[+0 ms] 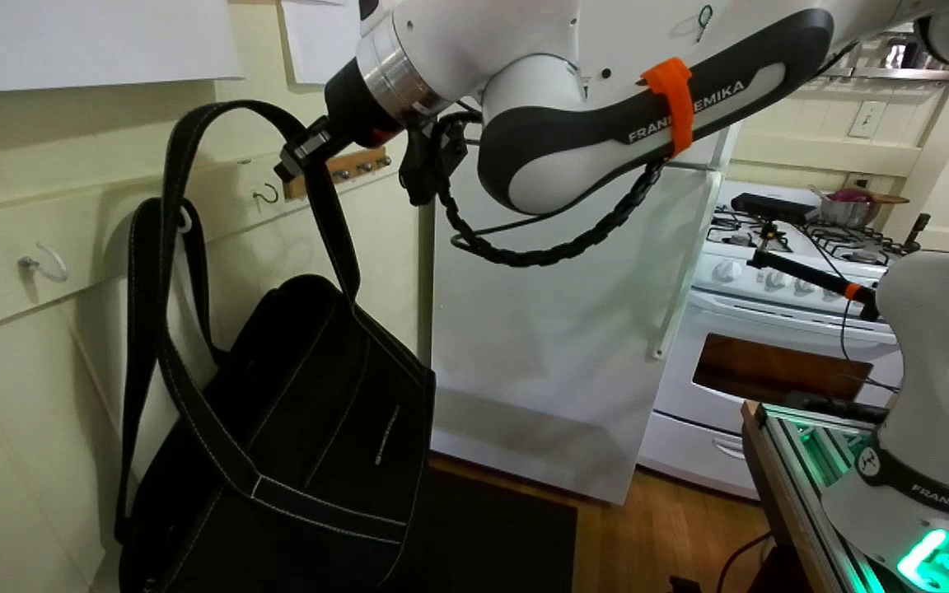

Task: Place the black bag on the table.

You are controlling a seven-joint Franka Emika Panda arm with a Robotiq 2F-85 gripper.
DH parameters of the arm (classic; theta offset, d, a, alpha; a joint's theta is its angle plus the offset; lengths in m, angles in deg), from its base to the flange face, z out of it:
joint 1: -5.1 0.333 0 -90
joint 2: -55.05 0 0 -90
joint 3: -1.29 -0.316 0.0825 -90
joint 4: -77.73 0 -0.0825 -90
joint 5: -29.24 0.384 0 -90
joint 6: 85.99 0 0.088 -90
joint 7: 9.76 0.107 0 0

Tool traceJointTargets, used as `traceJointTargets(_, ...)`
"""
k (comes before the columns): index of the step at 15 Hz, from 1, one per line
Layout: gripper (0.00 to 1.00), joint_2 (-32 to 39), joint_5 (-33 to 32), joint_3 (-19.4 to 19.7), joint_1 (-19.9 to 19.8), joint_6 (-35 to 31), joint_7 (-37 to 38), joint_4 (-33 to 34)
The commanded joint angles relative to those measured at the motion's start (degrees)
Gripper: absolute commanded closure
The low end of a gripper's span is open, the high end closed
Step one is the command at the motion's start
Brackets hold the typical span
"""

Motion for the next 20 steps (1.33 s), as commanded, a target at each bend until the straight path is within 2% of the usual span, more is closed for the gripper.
traceJointTargets(1, 0.99, -7.51, -1.42, 0.34, 1.87, 3.46, -0.65, -8.01)
traceJointTargets(4, 0.99, -10.14, -0.60, -0.27, 1.27, 4.32, -2.23, -12.77)
traceJointTargets(8, 0.99, -11.60, 0.50, -0.56, 0.15, 1.89, -3.48, -16.93)
traceJointTargets(13, 0.99, -11.77, 4.13, -1.55, -1.26, 0.67, -6.81, -19.65)
traceJointTargets(20, 0.99, -10.11, 11.43, -3.70, -3.86, -5.42, -10.62, -22.19)
